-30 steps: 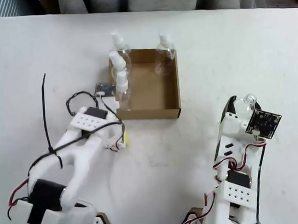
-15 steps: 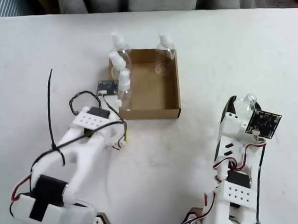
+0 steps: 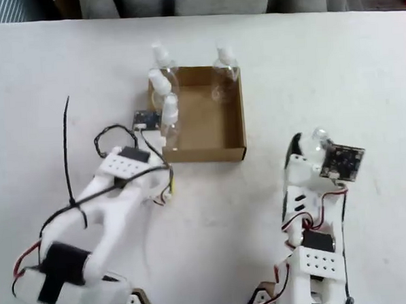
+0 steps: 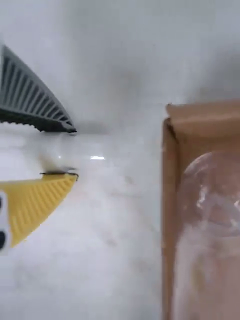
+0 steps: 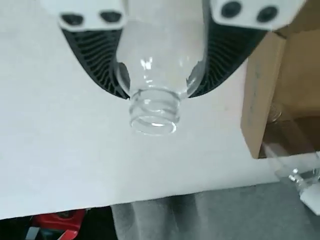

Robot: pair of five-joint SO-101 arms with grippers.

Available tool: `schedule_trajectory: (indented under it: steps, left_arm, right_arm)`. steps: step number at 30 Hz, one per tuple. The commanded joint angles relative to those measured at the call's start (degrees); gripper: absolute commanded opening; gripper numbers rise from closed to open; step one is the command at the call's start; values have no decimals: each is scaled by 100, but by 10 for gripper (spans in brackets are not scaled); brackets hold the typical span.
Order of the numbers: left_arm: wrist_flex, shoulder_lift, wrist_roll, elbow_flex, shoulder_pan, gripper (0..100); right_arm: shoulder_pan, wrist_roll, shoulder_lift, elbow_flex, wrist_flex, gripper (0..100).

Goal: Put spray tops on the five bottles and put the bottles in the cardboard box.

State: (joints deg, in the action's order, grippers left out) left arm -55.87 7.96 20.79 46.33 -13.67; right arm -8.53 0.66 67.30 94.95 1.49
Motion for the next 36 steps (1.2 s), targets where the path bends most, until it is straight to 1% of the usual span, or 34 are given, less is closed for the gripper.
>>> schedule_trajectory:
  steps: [1, 9, 13, 17, 19, 21, 23, 27, 31, 36]
  left_arm:
    - [-53, 1262, -62, 396, -22, 20]
    - [-53, 4497, -53, 1371, 22, 24]
    - [-53, 5903, -18, 1459, 330, 24]
    - [-26, 7046, -53, 1459, 655, 24]
    - [281, 7477, -53, 1459, 804, 24]
    - [703, 7714, -62, 1459, 1042, 24]
    - [1196, 7723, -229, 1451, 1235, 24]
    - [1908, 7574, -545, 1415, 1323, 23]
    - [1987, 7389, -545, 791, 1147, 23]
    - [2022, 6774, -545, -571, 769, 23]
  right_arm:
    - [391, -70, 92, -281, -330, 15]
    - [1464, -62, 92, -1046, -391, 15]
    - [2141, -62, 101, -1345, -453, 15]
    - [2809, -62, 110, -1714, -892, 15]
    - [3037, -35, 268, -1855, -1165, 15]
    - [3266, -26, 620, -1873, -1508, 15]
    - [3521, -26, 1130, -1811, -1991, 15]
    - [3978, -26, 2404, -1477, -2791, 15]
    - [4189, -53, 3582, -756, -2949, 15]
    - [4330, -62, 3424, -396, -2914, 15]
